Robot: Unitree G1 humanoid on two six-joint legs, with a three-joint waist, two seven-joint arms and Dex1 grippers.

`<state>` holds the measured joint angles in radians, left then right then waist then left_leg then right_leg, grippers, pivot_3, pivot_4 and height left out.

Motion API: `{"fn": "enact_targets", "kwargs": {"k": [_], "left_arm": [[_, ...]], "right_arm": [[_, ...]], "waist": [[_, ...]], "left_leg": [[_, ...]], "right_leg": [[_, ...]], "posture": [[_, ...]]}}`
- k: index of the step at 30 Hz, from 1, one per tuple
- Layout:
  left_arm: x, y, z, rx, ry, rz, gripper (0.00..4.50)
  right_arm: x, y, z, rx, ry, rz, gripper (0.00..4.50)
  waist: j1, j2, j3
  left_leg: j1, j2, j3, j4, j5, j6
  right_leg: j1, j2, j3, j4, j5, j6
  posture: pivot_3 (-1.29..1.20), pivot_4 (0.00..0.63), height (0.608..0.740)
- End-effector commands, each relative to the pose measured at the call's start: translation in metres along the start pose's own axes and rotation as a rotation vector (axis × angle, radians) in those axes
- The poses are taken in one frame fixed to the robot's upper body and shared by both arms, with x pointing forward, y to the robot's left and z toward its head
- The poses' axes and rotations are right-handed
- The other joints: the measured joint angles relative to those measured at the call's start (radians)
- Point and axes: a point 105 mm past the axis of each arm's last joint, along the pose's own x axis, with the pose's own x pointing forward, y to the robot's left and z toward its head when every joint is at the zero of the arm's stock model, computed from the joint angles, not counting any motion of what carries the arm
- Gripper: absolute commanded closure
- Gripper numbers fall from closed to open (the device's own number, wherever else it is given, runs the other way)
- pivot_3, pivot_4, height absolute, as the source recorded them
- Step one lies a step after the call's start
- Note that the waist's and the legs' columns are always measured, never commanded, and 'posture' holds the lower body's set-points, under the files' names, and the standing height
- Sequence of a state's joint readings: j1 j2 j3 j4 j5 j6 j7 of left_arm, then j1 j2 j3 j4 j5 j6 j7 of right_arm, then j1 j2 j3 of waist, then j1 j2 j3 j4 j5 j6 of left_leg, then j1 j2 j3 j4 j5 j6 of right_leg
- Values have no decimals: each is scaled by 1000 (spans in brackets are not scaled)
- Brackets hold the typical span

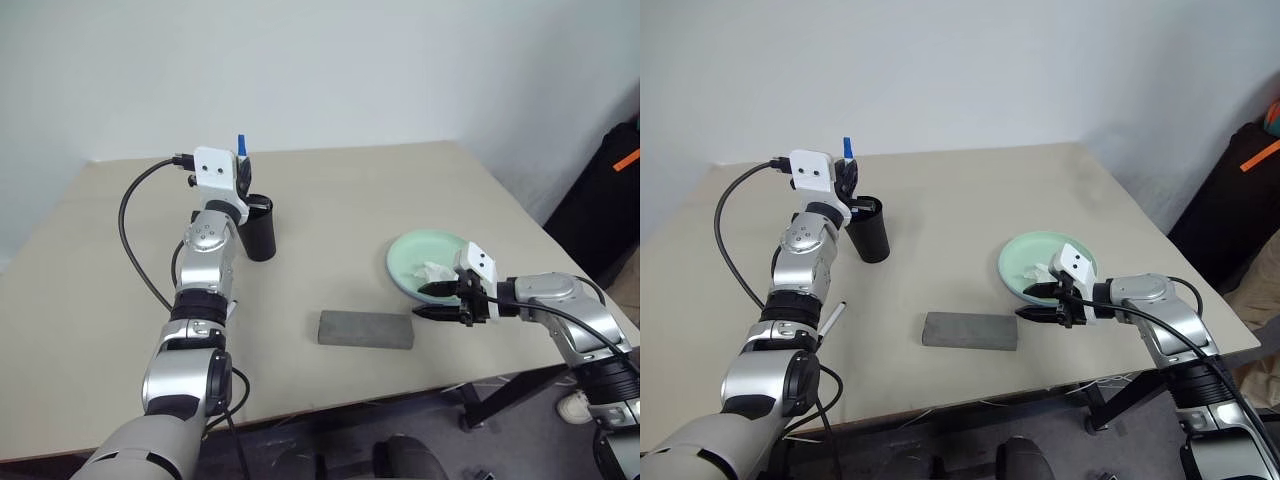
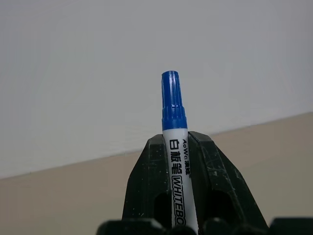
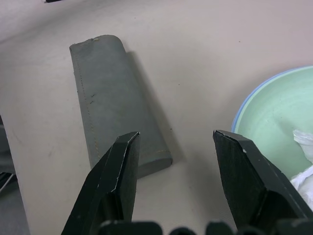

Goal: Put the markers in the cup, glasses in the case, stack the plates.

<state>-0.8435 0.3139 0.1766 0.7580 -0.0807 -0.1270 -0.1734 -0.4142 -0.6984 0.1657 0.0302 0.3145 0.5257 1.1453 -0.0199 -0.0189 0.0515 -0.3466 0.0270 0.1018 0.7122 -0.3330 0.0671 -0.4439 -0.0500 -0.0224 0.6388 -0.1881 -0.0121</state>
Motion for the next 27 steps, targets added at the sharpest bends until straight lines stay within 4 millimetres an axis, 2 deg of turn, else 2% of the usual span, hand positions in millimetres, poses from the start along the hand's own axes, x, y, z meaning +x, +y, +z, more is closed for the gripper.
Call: {"fn": "enact_targets", "kwargs": {"k": [1,6,12,16,20,27], "left_arm": [[2,5,12,-14,-42,19,3043],[2,7,19,-2,-65,21,1467],[-8,-5,30,-30,-21,-122,1467],[-38,-8,48,-27,92,-279,1467],[-72,1,48,44,275,-364,1467],[-104,22,44,77,411,-339,1467]], "right_arm": [[-7,-4,15,-43,-36,-31,1923],[-7,-4,16,-43,-35,-31,1923],[-7,-4,17,-43,-36,-33,1923],[-9,-4,15,-38,-35,-39,1923],[-8,-4,15,-34,-39,-37,1923],[-5,-5,18,-40,-47,-26,1923]], "waist": [[0,0,0],[0,0,0],[-1,0,0],[-11,0,0],[-22,0,0],[-24,0,0]], "left_leg": [[0,0,0,0,0,0],[0,0,0,0,0,0],[0,0,0,0,0,0],[0,1,0,0,0,-1],[1,3,0,0,-1,-2],[3,2,0,0,-1,-7]], "right_leg": [[0,0,0,0,0,0],[0,0,0,0,0,0],[0,0,0,0,0,0],[-1,0,0,1,0,0],[-1,1,0,2,-2,4],[1,-1,1,2,-2,3]], "posture": [[0,0,740],[0,0,740],[0,0,740],[0,0,740],[0,0,740],[0,0,740]]}}
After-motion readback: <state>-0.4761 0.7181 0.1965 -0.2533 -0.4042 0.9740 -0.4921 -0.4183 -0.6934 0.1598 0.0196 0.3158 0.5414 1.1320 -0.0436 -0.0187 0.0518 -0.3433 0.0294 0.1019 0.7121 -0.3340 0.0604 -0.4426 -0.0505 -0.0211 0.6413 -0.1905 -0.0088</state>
